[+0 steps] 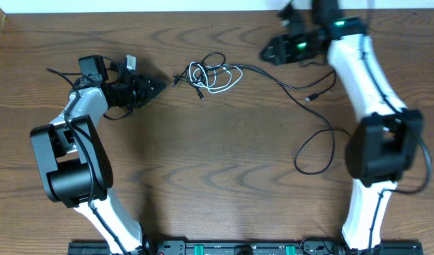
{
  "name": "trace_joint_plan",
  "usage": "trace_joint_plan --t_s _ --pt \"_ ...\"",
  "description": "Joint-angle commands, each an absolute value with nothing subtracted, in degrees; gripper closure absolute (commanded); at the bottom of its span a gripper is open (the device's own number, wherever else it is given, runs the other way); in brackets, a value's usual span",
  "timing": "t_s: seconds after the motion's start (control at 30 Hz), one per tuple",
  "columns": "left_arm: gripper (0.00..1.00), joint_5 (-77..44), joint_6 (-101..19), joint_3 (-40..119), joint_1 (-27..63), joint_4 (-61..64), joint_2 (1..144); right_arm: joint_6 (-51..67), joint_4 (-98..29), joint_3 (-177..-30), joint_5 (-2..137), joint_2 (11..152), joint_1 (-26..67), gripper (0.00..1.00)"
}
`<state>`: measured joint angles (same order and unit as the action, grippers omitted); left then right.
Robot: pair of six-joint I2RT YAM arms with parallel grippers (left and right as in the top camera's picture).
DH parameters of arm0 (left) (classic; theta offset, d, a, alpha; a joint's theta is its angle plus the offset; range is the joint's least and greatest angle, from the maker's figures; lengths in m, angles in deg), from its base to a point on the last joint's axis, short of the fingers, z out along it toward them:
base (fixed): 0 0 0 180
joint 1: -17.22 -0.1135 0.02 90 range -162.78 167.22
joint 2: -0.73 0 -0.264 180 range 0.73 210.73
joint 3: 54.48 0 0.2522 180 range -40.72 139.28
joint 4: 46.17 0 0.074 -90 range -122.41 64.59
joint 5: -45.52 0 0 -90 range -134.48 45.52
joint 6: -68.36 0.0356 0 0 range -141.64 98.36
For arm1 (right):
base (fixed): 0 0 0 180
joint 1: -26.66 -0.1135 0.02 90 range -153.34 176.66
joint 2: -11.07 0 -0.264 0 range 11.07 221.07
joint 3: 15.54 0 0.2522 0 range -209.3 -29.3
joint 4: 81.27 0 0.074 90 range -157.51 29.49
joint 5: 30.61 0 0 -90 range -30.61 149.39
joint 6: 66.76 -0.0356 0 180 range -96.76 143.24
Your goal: Untangle cables
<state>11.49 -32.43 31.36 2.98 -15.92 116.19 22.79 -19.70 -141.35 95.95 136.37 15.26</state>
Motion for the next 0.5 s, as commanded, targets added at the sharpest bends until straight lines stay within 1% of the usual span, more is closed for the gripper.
trace_joint_plan --t_s 0.0,0.17,0.27,0.37,0.4,0.47 --pt "0.57 18.3 -27.6 31.5 2.8 -16.6 116.9 20.0 -25.2 -142.0 107.2 141.4 11.2 0.49" --pt "0.57 13.8 -28.6 31.5 3.1 -16.7 116.9 15.2 -37.8 -142.0 109.5 147.6 6.3 0.49" --pt "0.57 9.9 -33.0 31.5 4.0 -17.4 116.9 11.6 -46.1 -142.0 109.5 151.0 3.8 0.5" --pt "0.57 3.9 -37.9 31.5 5.6 -18.4 116.9 7.6 -54.1 -142.0 109.5 154.0 1.8 0.54" --pt "0.57 -0.3 -39.8 31.5 6.7 -18.7 116.9 6.6 -56.6 -142.0 109.2 154.8 1.1 0.56" --pt "0.54 -4.6 -42.7 31.5 8.2 -20.3 116.9 6.3 -58.1 -142.0 106.9 155.4 0.2 0.59"
